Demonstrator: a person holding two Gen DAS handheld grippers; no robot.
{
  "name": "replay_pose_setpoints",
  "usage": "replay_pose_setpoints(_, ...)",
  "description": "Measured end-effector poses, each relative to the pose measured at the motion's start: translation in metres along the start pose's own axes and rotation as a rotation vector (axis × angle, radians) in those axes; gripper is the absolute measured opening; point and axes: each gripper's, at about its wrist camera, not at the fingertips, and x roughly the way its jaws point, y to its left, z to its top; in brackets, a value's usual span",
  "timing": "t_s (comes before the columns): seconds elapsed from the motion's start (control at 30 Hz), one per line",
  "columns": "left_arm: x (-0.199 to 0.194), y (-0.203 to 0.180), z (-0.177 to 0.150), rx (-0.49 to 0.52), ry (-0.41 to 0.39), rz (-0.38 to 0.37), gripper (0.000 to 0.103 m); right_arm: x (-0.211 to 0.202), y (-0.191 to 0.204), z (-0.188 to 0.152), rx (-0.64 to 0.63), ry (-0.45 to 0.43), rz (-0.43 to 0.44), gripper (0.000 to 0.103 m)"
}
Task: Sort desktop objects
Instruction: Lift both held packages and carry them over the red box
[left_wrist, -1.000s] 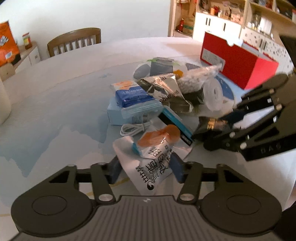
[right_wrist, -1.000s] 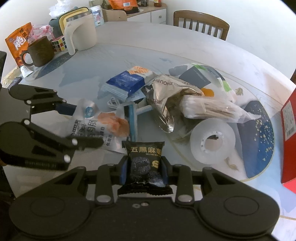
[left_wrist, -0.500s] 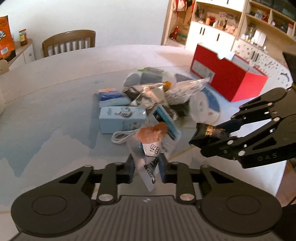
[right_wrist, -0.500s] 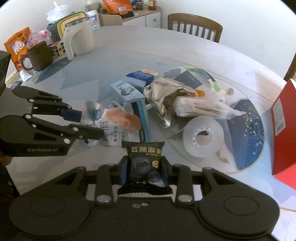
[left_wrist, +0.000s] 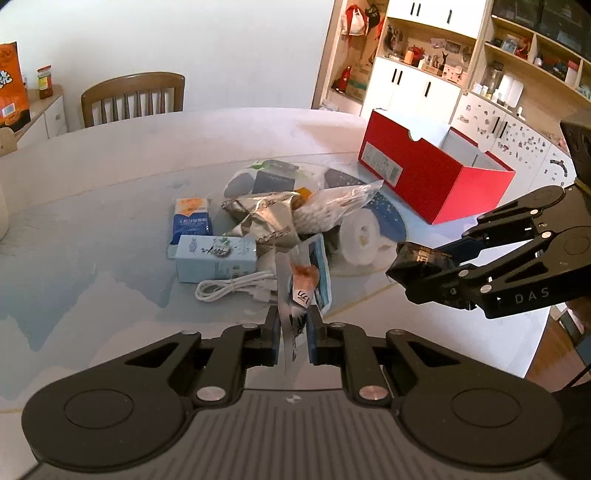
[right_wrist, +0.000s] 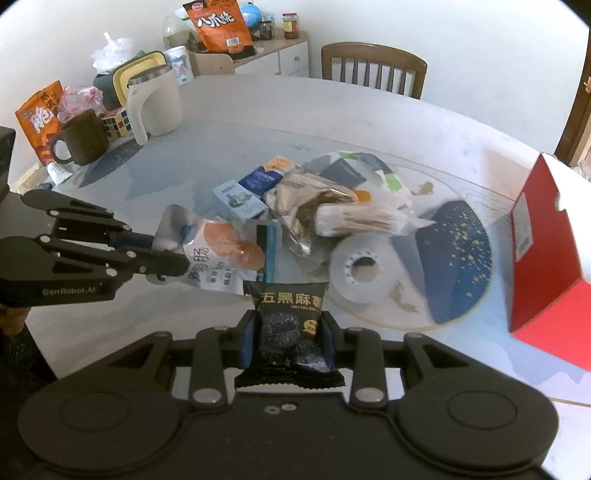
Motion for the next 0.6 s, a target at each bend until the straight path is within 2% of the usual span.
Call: replay_pose_setpoints(0.6, -0.005, -0.07, 0.047, 0.027, -0.086, -0.03, 0.01, -0.052, -0.057, -0.015, 0.027, -0.063, 0.008, 0.033)
